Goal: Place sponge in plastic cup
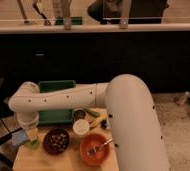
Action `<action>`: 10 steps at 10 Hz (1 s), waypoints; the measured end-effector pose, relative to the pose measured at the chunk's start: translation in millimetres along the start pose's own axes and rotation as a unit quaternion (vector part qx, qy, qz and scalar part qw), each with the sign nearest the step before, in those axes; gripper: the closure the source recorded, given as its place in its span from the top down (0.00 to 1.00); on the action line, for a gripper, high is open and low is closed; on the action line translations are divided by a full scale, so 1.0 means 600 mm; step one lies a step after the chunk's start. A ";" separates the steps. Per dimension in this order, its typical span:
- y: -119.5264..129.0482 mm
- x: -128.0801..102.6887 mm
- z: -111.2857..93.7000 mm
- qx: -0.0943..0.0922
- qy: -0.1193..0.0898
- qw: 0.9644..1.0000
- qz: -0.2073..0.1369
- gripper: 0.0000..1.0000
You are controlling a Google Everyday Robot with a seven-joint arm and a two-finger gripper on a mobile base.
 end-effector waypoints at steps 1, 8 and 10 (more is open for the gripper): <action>0.005 0.001 0.000 0.000 0.000 1.000 0.001 0.00; 0.017 0.014 0.007 -0.001 -0.010 1.000 0.010 0.00; 0.016 0.019 0.009 0.000 -0.014 1.000 0.013 0.00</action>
